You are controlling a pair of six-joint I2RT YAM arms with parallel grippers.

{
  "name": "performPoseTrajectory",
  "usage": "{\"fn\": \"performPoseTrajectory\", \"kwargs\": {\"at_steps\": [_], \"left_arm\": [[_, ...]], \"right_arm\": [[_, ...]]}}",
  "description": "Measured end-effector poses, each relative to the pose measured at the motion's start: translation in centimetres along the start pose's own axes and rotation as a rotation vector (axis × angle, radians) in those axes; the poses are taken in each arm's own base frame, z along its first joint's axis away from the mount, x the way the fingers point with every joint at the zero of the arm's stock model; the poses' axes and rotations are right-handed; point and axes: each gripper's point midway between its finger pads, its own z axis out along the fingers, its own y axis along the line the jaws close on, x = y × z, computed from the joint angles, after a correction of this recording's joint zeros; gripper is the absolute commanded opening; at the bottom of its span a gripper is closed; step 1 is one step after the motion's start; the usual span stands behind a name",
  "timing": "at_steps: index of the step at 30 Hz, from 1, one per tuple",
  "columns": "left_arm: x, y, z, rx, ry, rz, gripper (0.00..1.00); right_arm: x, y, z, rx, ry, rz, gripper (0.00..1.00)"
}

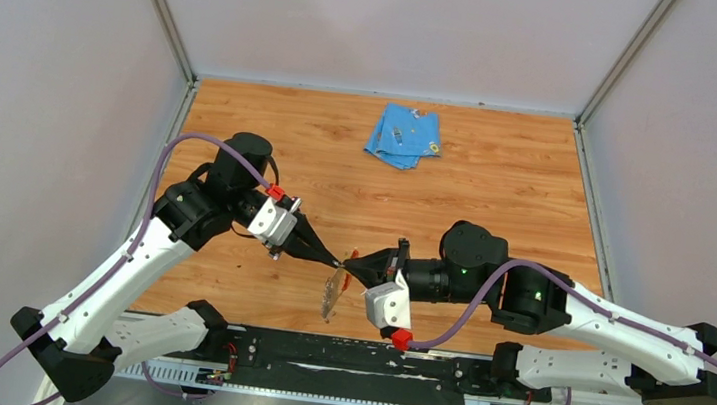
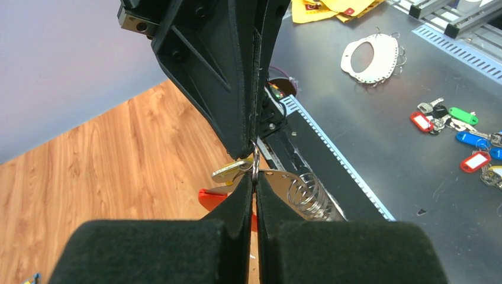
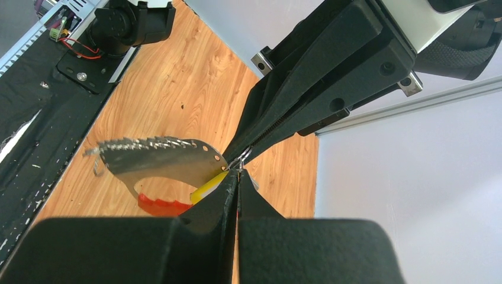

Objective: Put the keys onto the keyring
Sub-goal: Insert the key onto the keyring.

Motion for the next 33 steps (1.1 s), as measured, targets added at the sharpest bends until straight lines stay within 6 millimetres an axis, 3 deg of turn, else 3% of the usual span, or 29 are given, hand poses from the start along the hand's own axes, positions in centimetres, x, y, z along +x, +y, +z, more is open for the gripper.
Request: {"fn": "performPoseTrajectory", "kwargs": {"at_steps": [33], "left_arm": [[1.5, 0.4, 0.1, -0.022, 0.042, -0.033, 0.00]], "right_arm": [[1.2, -0.8, 1.0, 0.028, 0.066, 0.047, 0.01]]}}
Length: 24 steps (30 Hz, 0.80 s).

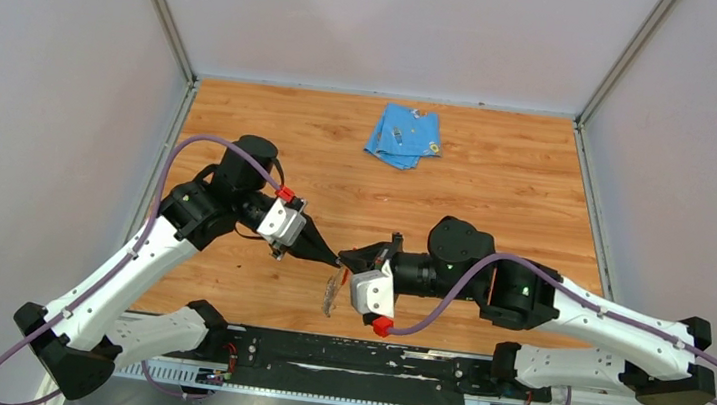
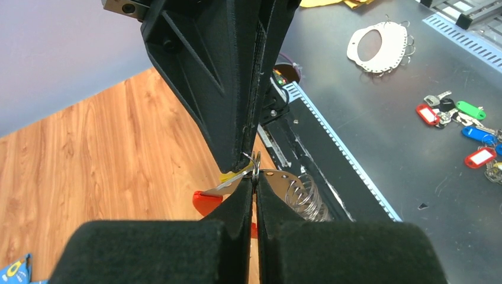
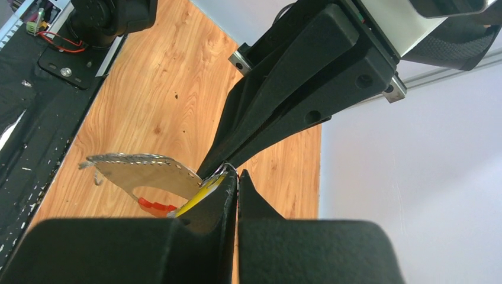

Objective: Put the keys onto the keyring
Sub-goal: Insert the key onto the keyring.

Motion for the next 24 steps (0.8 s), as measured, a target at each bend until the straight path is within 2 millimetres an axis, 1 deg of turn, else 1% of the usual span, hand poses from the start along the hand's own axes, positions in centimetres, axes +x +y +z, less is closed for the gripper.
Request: {"fn": "performPoseTrajectory", "kwargs": {"at_steps": [14, 19, 24], "left_arm": [[0.62, 0.21, 0.04, -0.013, 0.026, -0.004, 0.00], [0.50, 0.26, 0.08, -0.017, 0.022, -0.040, 0.00], [-0.34, 0.51, 0.32, -0.024, -0.005, -0.092, 0.00]], "right_arm": [[0.71, -0.11, 0.46, 0.006, 0.045, 0.032, 0.01], [0.67, -0.22, 0.42, 0.010, 0.047, 0.040, 0.06], [0.24, -0.67, 0.17, 0.015, 0.044, 0.051, 0.11]]}}
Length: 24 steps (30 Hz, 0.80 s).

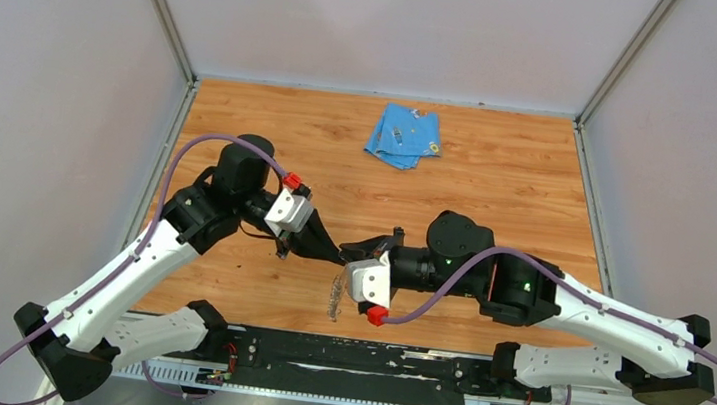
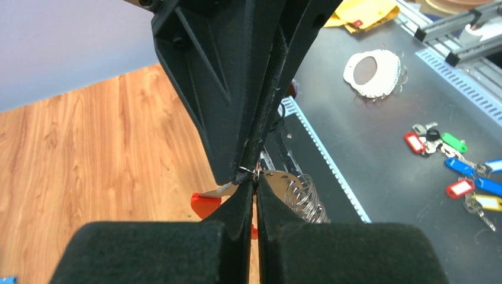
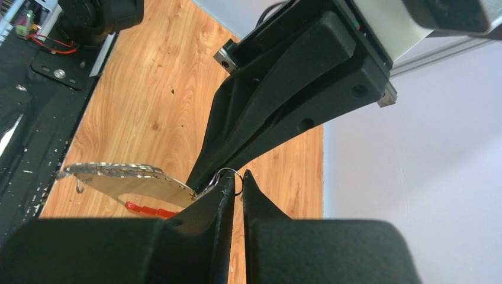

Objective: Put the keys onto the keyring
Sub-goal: Insert the key onto the keyring.

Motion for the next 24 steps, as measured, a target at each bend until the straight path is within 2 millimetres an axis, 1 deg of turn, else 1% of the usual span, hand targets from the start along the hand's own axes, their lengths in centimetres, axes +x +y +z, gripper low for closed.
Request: {"fn": "performPoseTrajectory", "kwargs": {"at_steps": [5, 8, 13, 19, 24], "left_arm": [[-0.7, 0.4, 0.3, -0.041, -0.059, -0.072, 0.00], [-1.6, 0.6, 0.3, -0.050, -0.082, -0.081, 0.00], [-2.6, 0.9, 0.1, -0.076, -0.102, -0.048, 0.00], [-3.0, 1.6, 0.0, -0.105, -0.107, 0.008, 0.00], [-3.5, 1.2, -0.2, -0.108, -0.115, 0.083, 0.00]], "right_arm": [[-0.3, -0.6, -0.4, 0.000, 0.009, 0.007, 0.13], [-0.7, -1.1, -0.7, 0.012, 0.004, 0.009, 0.15], [-1.3, -2.0, -1.1, 0.007, -0.017, 0.015, 0.17], [-1.4, -2.9, -1.3, -0.055, -0.021, 0.044, 0.22], [-2.1, -3.0, -1.2, -0.140, -0.033, 0.067, 0.24]]}}
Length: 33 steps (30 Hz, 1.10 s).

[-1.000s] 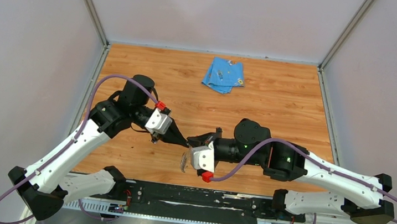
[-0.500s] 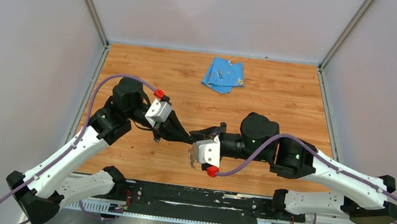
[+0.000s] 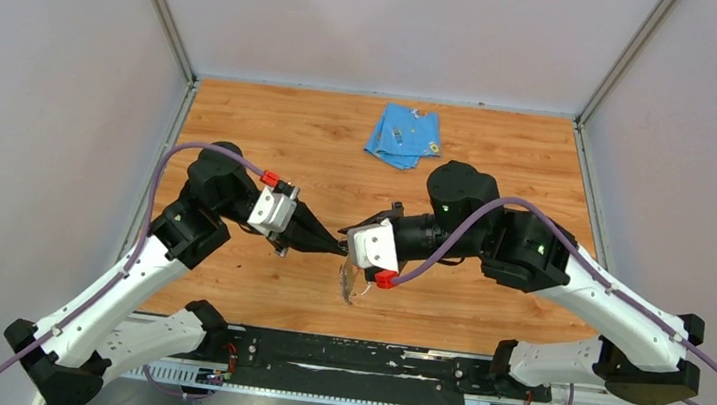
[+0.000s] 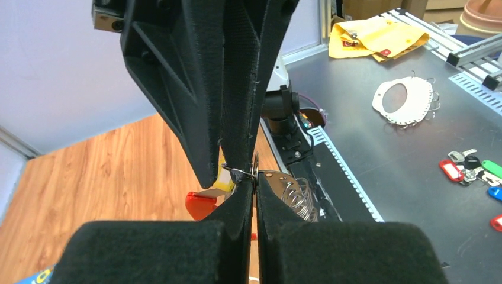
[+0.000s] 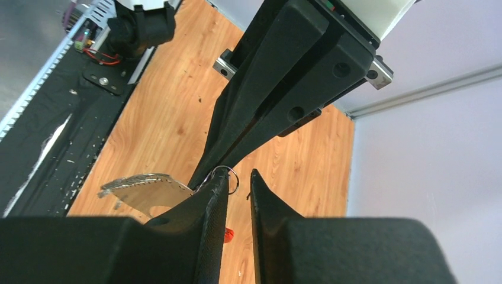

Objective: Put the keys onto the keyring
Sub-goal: Insert the key onto the keyring.

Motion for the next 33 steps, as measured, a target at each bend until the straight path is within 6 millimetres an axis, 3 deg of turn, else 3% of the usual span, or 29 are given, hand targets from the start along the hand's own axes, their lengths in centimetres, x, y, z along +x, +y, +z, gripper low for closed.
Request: {"fn": "performPoseTrajectory", "kwargs": {"at_steps": [18, 33], "left_arm": [[0.8, -2.0, 0.0, 0.090, -0.022, 0.082, 0.00], [0.8, -1.9, 0.3, 0.096, -0.028, 0.173, 0.00]], "right_arm": [[-0.7, 2.3, 1.0, -0.217, -0.001, 0.056, 0.26], [-0.2, 2.4, 0.6, -0.294, -0.042, 0.139, 0.26]]}}
